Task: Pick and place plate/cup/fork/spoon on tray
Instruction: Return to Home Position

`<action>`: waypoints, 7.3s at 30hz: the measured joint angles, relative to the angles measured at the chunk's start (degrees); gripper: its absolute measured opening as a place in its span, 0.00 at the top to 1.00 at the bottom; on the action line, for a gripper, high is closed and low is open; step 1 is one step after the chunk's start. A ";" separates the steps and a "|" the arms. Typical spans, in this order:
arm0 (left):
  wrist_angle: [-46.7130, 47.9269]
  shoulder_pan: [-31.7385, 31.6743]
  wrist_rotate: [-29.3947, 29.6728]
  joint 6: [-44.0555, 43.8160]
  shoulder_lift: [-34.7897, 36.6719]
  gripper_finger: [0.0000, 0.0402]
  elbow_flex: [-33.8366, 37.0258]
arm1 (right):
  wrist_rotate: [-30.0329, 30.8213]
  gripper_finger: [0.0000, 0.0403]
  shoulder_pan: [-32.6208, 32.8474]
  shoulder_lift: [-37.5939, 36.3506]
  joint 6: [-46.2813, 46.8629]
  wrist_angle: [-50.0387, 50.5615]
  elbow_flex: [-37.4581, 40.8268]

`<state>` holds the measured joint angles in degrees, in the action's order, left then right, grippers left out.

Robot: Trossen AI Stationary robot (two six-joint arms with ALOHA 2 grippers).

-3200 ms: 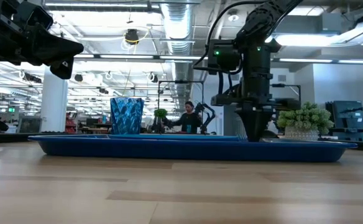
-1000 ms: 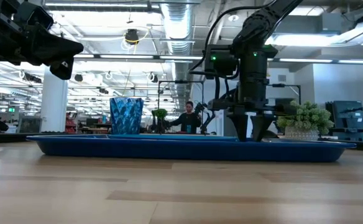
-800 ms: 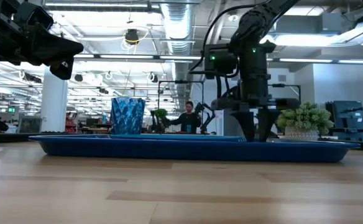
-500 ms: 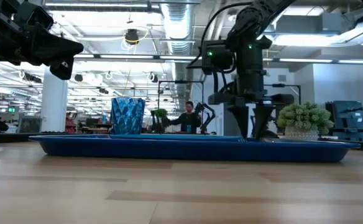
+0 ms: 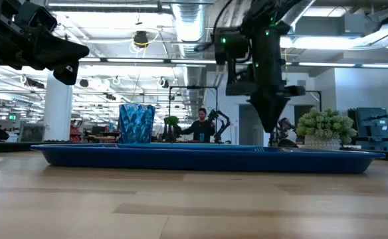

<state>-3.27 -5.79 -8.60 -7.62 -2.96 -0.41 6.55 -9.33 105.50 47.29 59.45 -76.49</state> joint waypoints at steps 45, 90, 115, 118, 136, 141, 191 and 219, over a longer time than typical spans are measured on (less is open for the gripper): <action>0.22 0.01 1.37 -1.62 -3.79 1.00 -0.01 | -4.88 0.99 36.18 -8.59 18.75 -20.05 20.64; -2.01 -7.79 3.70 0.46 -3.36 1.00 -0.01 | -9.18 1.00 2.39 -64.20 -50.45 -76.03 63.22; 1.31 -8.54 5.35 1.06 2.71 1.00 0.01 | -4.98 1.00 -0.32 -104.88 -50.16 -61.40 76.04; 0.94 -8.33 4.59 1.09 2.73 1.00 0.01 | -5.05 0.99 -1.11 -105.42 -50.31 -61.00 76.04; 1.68 -7.44 9.31 -0.66 2.36 1.00 0.01 | -5.07 0.89 -3.88 -103.04 -48.81 -60.51 76.13; 1.68 -7.44 9.31 -0.36 2.36 1.00 0.01 | -5.07 0.89 -3.88 -102.93 -48.81 -60.51 76.15; 1.66 -6.92 9.28 -0.17 2.21 1.00 0.01 | -5.03 0.89 -3.88 -102.93 -48.74 -60.66 76.24; 1.66 -6.92 9.27 -0.15 2.21 1.00 0.01 | -5.01 0.89 -3.86 -102.93 -48.77 -60.73 76.24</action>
<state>-1.61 -12.71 0.67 -7.77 -0.75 -0.40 1.54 -13.19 2.57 -1.48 -1.28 -0.25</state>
